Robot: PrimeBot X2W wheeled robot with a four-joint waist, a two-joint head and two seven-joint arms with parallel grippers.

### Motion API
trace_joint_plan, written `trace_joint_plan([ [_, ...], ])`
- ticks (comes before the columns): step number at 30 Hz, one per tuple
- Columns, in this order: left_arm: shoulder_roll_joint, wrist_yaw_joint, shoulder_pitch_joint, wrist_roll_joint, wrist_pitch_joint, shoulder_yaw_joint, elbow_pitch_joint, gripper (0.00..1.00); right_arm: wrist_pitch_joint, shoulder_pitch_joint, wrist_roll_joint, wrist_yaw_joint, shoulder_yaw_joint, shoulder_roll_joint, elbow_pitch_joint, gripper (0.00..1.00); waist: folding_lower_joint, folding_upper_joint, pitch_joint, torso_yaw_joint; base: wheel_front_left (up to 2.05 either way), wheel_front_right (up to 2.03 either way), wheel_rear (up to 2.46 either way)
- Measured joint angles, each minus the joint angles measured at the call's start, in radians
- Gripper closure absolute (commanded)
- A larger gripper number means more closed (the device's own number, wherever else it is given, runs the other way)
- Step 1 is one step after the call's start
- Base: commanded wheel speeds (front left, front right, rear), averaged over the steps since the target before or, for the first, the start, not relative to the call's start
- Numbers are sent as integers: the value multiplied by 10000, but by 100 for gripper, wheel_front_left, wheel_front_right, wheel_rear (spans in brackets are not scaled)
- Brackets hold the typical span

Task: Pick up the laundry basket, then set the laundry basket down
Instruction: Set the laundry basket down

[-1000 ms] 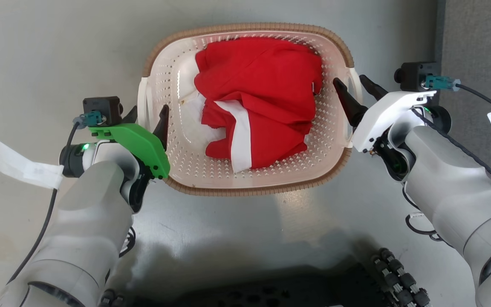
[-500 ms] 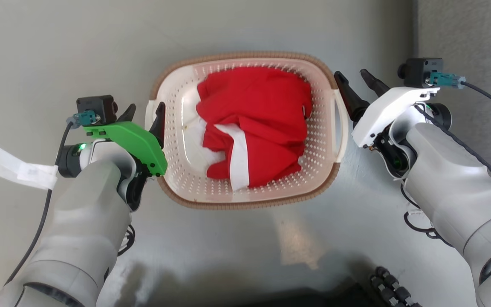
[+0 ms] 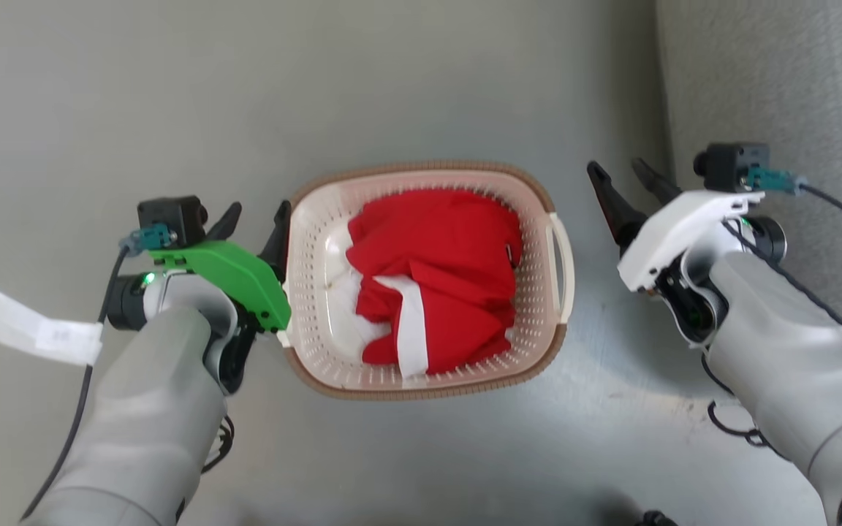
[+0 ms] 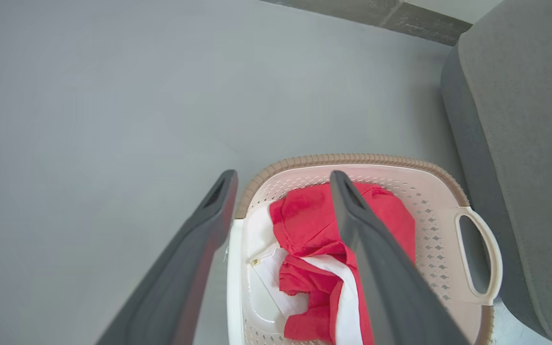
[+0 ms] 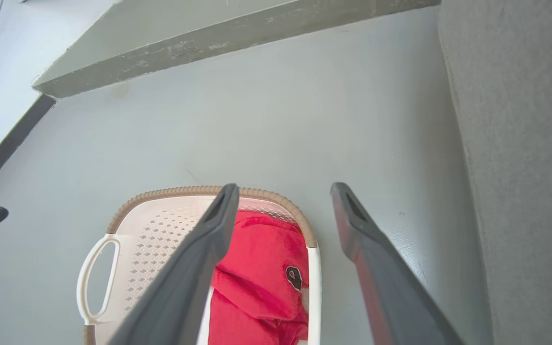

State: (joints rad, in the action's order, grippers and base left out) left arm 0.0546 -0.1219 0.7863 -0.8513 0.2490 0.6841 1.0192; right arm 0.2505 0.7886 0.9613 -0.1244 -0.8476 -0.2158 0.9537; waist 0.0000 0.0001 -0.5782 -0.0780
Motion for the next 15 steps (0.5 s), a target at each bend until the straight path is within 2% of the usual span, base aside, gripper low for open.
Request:
trace_joint_plan([
  [7,253,0,-883,311,0,-610,-903,0,0,-638,-621,0,464,-173,-644,0,0,0,992,11,0,0,0],
  [15,268,0,-2011,874,0,-1346,-1942,0,12,-1449,-1473,0,1615,-485,-1781,0,0,0,2135,86,0,0,0],
])
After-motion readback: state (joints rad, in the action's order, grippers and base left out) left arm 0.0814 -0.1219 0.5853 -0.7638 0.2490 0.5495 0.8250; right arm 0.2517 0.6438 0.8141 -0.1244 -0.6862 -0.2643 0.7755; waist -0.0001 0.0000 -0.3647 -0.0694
